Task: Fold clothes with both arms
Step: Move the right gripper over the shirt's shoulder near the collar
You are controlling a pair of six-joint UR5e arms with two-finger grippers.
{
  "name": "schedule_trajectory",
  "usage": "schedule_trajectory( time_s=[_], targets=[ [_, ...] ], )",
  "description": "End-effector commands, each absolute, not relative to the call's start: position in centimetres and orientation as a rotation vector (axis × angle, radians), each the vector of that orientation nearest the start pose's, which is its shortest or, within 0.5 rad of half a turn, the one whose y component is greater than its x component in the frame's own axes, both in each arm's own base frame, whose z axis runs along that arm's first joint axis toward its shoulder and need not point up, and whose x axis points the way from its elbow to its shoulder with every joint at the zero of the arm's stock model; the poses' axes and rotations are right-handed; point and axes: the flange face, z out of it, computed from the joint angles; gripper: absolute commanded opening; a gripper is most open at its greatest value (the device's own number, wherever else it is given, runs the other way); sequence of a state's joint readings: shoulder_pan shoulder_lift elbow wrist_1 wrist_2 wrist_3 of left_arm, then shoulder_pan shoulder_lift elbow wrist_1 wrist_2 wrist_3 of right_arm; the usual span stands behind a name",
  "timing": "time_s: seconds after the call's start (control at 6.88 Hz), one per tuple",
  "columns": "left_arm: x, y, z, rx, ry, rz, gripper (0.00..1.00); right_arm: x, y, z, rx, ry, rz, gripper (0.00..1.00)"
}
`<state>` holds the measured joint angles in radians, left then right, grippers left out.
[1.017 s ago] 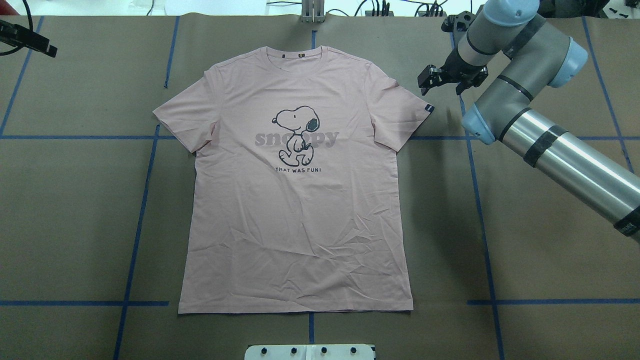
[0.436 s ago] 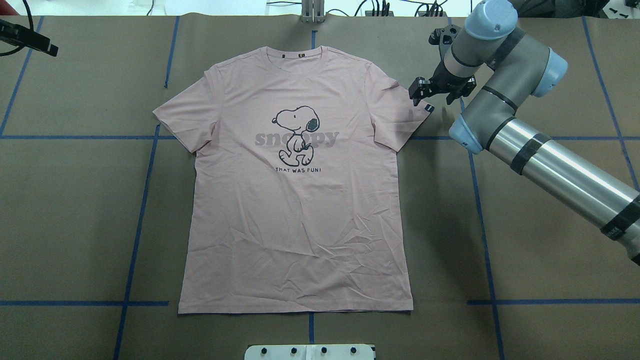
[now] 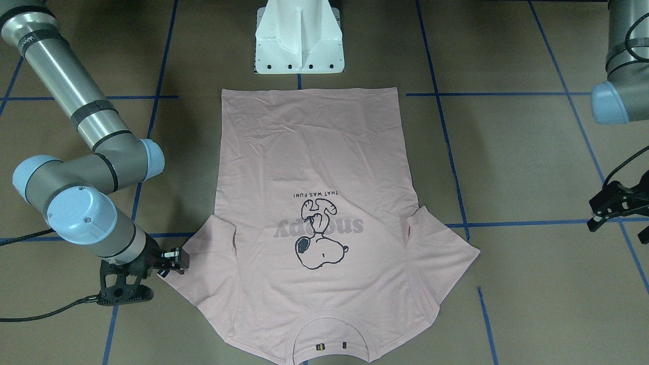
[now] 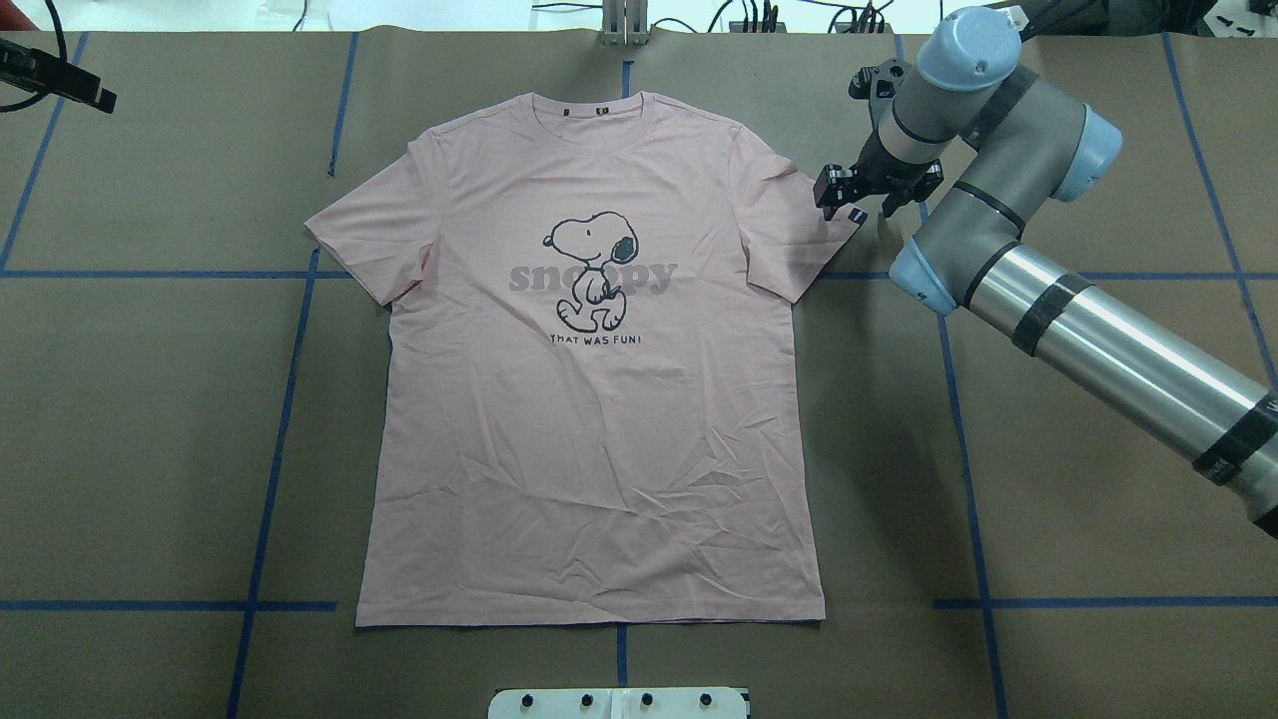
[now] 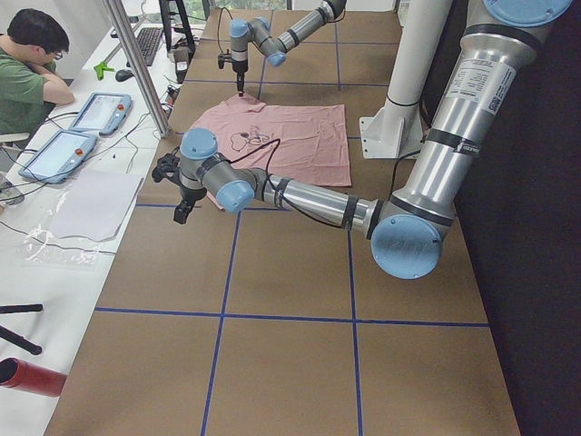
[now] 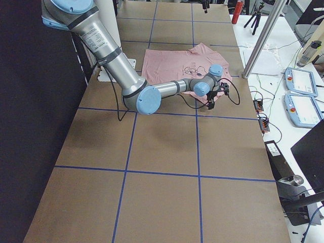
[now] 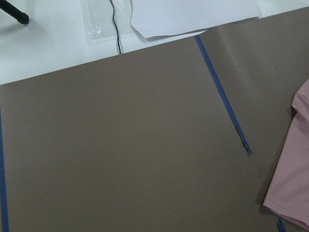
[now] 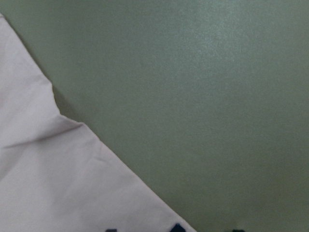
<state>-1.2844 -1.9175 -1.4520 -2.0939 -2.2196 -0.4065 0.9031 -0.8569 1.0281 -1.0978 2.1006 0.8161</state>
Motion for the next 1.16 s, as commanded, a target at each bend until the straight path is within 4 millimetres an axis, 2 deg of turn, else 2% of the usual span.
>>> schedule_trajectory(
  time_s=[0.0,0.15,0.58,0.73,0.87,1.02],
  targets=[
    [11.4,-64.8,46.3,0.471,0.825,0.132,1.0,-42.8,-67.6,42.6,0.118,-0.8,-0.036,0.18],
    [11.5,-64.7,46.3,0.471,0.825,0.133,1.0,-42.9,-67.6,42.4,0.121,-0.801,-0.04,0.0],
    [11.5,-64.7,46.3,0.469,0.825,0.131,0.98,-43.1,-68.3,38.4,0.171,-0.843,-0.054,0.0],
    [11.5,-64.8,46.4,0.467,0.825,0.131,0.95,-43.3,-68.3,35.7,0.2,-0.868,-0.064,0.0],
    [11.4,-64.8,46.8,0.462,0.824,0.129,0.95,-44.0,-67.5,32.9,0.231,-0.899,-0.089,0.0],
    [11.4,-64.8,46.8,0.462,0.824,0.129,0.94,-46.2,-66.6,30.6,0.244,-0.916,-0.123,0.0]
  ],
)
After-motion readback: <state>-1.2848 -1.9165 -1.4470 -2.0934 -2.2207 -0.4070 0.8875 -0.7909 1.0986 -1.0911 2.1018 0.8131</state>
